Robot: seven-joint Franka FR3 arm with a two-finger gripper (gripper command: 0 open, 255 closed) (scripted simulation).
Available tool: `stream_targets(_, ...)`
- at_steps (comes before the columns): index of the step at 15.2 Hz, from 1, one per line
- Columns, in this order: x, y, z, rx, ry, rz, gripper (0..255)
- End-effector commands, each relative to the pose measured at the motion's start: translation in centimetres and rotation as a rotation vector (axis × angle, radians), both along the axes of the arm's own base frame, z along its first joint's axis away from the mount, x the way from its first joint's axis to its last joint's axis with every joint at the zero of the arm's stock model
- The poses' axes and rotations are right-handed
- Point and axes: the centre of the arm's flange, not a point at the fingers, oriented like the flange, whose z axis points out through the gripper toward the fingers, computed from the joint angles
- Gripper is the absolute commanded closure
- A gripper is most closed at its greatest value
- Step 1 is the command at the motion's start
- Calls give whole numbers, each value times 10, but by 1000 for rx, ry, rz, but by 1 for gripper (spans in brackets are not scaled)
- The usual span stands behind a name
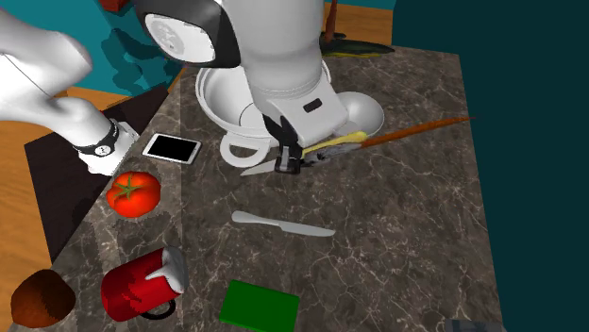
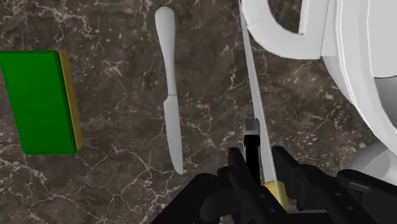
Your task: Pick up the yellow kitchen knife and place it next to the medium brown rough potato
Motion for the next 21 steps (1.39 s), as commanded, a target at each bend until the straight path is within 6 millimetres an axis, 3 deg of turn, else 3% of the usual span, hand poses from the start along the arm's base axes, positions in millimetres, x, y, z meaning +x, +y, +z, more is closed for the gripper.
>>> stream_targets(1, -7, -27, -2, 0, 0, 0, 255)
stream_targets(20, -74, -268, -2, 0, 0, 0, 255)
stream_targets(21, -80, -289, -2, 0, 0, 0, 255)
